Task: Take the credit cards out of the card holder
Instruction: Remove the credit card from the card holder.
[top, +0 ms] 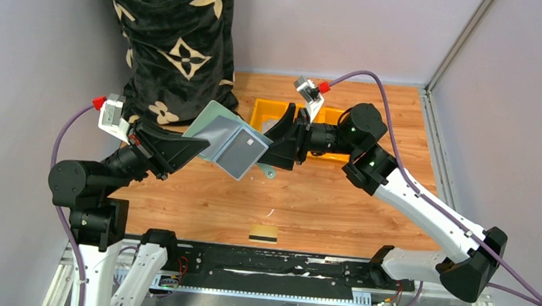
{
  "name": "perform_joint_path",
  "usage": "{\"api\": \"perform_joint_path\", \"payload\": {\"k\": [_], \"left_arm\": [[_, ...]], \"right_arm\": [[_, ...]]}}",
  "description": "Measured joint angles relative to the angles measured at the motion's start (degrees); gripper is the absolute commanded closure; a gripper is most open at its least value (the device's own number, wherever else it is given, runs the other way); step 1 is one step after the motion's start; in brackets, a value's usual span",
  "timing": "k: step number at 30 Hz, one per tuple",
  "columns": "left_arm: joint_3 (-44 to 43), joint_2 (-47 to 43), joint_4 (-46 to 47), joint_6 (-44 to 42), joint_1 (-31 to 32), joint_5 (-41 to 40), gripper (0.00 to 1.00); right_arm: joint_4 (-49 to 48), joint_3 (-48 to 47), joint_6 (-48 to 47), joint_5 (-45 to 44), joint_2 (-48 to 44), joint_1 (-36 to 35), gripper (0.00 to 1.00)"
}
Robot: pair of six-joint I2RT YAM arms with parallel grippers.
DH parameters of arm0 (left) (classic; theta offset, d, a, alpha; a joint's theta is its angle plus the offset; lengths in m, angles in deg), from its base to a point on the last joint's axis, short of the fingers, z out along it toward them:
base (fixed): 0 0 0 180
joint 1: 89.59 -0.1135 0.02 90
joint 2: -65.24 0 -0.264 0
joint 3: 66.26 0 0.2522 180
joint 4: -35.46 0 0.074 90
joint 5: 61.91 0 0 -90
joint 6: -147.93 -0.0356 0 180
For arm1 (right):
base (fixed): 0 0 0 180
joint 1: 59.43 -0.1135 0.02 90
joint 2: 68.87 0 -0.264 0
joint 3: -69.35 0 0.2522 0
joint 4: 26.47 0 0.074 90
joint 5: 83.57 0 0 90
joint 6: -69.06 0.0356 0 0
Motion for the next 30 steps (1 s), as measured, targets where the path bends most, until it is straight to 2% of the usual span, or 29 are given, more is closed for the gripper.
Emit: {"api": "perform_joint_path", "payload": {"k": [3, 7, 12, 16, 23, 26, 30], "left_arm": [[0.0, 0.0, -0.02, -0.68, 0.0, 0.04, 1.0], [0.0, 0.0, -0.04, -1.27, 0.0, 0.07, 1.0], [0.02, 0.0, -0.02, -1.29, 0.0, 0.17, 1.0], [0.04, 0.0, 0.0, -1.27, 0.0, 0.63, 1.0], [0.66, -0.26, 0.0, -1.29, 0.0, 2.03, 1.0], [1.03, -0.37, -0.04, -1.27, 0.0, 2.6, 1.0], [1.09, -0.42, -0.02, -1.25, 0.0, 2.84, 1.0]], "right_arm": [[-1.88, -0.17, 1.92, -0.04, 0.74, 0.0, 0.32], [-4.48, -1.09, 4.17, 0.63, 2.6, -0.07, 0.26], [-4.96, -4.07, 5.44, -0.81, 4.92, -1.22, 0.24], [-4.68, -7.19, 5.62, -5.79, 6.69, -2.84, 0.23], [-4.52, -8.22, 5.27, -9.75, 7.96, -5.09, 0.22], [-3.74, -9.38, 4.63, -10.23, 8.48, -5.88, 0.25], [-3.5, -9.55, 3.78, -11.13, 8.46, -6.27, 0.4]]}}
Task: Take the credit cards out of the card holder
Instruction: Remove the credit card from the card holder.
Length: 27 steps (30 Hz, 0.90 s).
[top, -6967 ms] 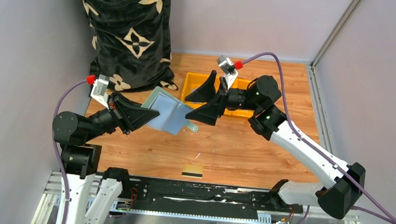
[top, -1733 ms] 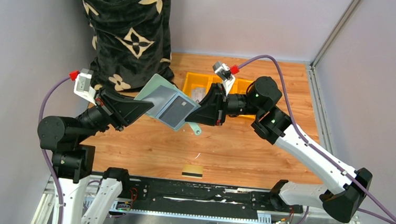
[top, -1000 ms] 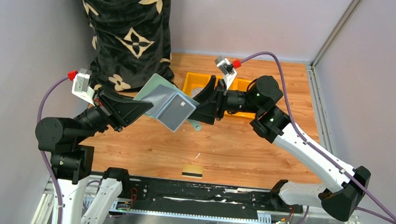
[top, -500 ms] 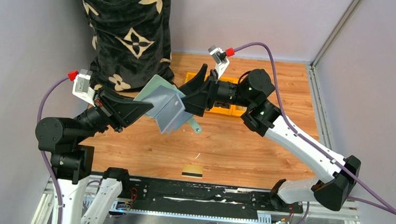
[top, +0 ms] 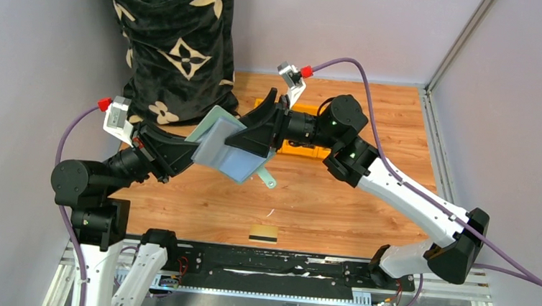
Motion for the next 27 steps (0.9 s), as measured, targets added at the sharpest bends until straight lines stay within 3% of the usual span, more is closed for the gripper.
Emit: {"api": "perform_joint_path", "payload": {"k": [4, 10, 14, 15, 18, 27], "left_arm": [[0.0, -0.11, -0.09, -0.02, 0.0, -0.22, 1.0], [0.0, -0.33, -0.81, -0.09, 0.0, -1.2, 1.0], [0.0, -0.33, -1.9, -0.02, 0.0, -1.16, 0.89], [0.0, -0.33, -2.08, 0.07, 0.02, -1.16, 0.82], [0.0, -0.24, -1.99, 0.57, 0.0, -1.92, 0.77], [-1.31, 1.01, -0.24, 4.35, 0.0, -2.75, 0.82]], "right_arm": [[-0.17, 0.0, -0.17, 0.0, -0.11, -0.11, 0.75], [-0.31, 0.76, -0.7, 1.03, -1.88, -0.22, 0.88], [-1.05, 2.82, -1.53, 1.46, -3.61, -0.26, 0.98], [-1.22, 3.23, -1.73, 1.51, -3.91, -0.28, 1.0], [-1.36, 4.79, -2.4, 2.08, -5.07, -0.33, 1.0], [0.74, 6.12, -4.81, 3.41, -6.43, -0.31, 1.0]]}}
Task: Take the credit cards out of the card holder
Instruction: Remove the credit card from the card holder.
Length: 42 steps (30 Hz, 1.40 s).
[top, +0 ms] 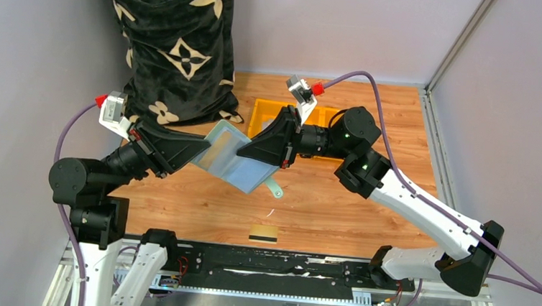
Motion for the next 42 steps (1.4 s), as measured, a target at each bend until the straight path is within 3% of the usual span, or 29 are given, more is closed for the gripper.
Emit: {"api": "perform_joint_path", "payload": {"k": [12, 20, 23, 25, 29, 33, 37, 38, 40, 42], "left_arm": [[-0.09, 0.0, 1.73, 1.09, 0.0, 3.85, 1.0], [-0.11, -0.17, 1.09, -2.08, 0.0, 3.67, 1.0], [-0.28, -0.94, -1.6, -6.56, 0.0, 2.8, 0.84], [-0.44, -1.57, -3.93, -9.9, 0.0, 2.38, 0.83], [-0.46, -2.27, -6.69, -14.05, 0.0, 3.06, 0.86], [-0.48, -1.97, -7.48, -14.53, 0.0, 5.27, 1.0], [-0.31, -1.7, -5.22, -12.52, -0.02, 7.56, 1.0], [-0.31, -1.68, -4.7, -11.98, -0.04, 7.87, 0.98], [-0.31, -1.68, -3.93, -10.91, -0.04, 8.37, 0.8], [-0.22, -1.66, -3.19, -9.49, -0.04, 8.9, 0.72]], "right_arm": [[0.09, -0.02, -1.09, 2.43, -0.37, 0.17, 1.0], [-0.44, -0.02, -1.2, 4.11, -0.61, 0.26, 1.0], [-0.46, -0.02, -1.14, 4.96, -0.52, 0.26, 1.0], [-0.68, -0.02, -0.92, 5.64, -0.31, 0.26, 1.0], [-1.27, -0.02, -0.31, 6.82, 0.04, 0.28, 1.0], [-1.51, -0.02, 0.17, 7.93, 0.33, 0.46, 1.0], [-2.32, -0.02, 0.59, 9.18, 0.42, 0.66, 1.0], [-2.54, -0.02, 0.61, 9.35, 0.42, 0.66, 1.0], [-3.02, -0.02, 0.76, 9.9, 0.42, 0.66, 1.0], [-3.72, -0.02, 1.03, 10.16, 0.48, 0.63, 1.0]]}}
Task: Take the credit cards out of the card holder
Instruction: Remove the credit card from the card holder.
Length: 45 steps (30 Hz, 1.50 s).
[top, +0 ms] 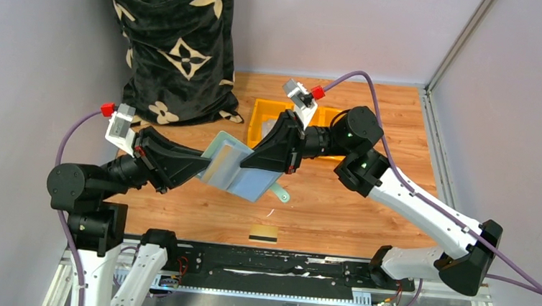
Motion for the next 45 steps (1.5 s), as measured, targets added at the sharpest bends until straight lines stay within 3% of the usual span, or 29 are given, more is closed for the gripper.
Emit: {"api": "perform_joint_path", "payload": {"k": [3, 6, 9, 13, 15, 17, 19, 20, 23, 25, 30, 45], "left_arm": [[1.07, 0.0, 1.66, 1.95, 0.0, 0.5, 0.63], [3.17, -0.07, 2.25, 3.69, 0.0, 1.33, 0.65], [4.68, -0.15, 2.16, 4.46, 0.0, 1.53, 0.71], [4.76, -0.28, 2.19, 4.9, 0.0, 2.12, 0.96], [4.72, -0.37, 2.89, 5.27, 0.0, 2.62, 1.0], [4.66, -0.39, 3.52, 5.66, 0.04, 2.84, 1.0], [4.63, -0.39, 3.87, 5.81, 0.04, 2.99, 1.0], [4.61, -0.37, 4.0, 5.84, 0.04, 2.95, 1.0], [4.28, -0.22, 3.82, 5.46, 0.04, 2.93, 1.0], [3.19, 0.26, 2.89, 4.24, 0.04, 2.54, 1.0], [0.57, 0.85, 0.83, 0.76, 0.04, 1.57, 1.0], [-0.92, 1.18, 2.36, 3.45, 0.04, 2.29, 1.0]], "right_arm": [[-0.55, -0.02, 0.39, 0.59, 0.17, 0.0, 1.0], [-1.6, -0.46, 0.66, 0.55, 0.85, -0.02, 1.0], [-1.73, -0.48, 0.66, 0.52, 1.11, -0.04, 1.0], [-1.77, -0.48, 0.63, 0.42, 1.44, -0.04, 1.0], [-1.77, -0.48, 0.61, 0.33, 1.57, -0.09, 1.0], [-1.81, -0.55, 0.63, 0.31, 1.68, -0.09, 0.9], [-1.86, -0.66, 0.59, 0.33, 1.68, -0.09, 0.71], [-1.86, -0.68, 0.85, 0.31, 1.68, -0.11, 0.56], [-2.36, -0.74, 1.07, 0.72, 1.57, -0.22, 0.34], [-2.25, -0.74, 0.2, 1.25, 0.87, -0.26, 0.29], [-0.15, -0.68, -1.99, 1.33, -2.47, -0.26, 0.27], [10.14, -0.72, -10.4, 1.38, -8.79, 0.98, 0.27]]}}
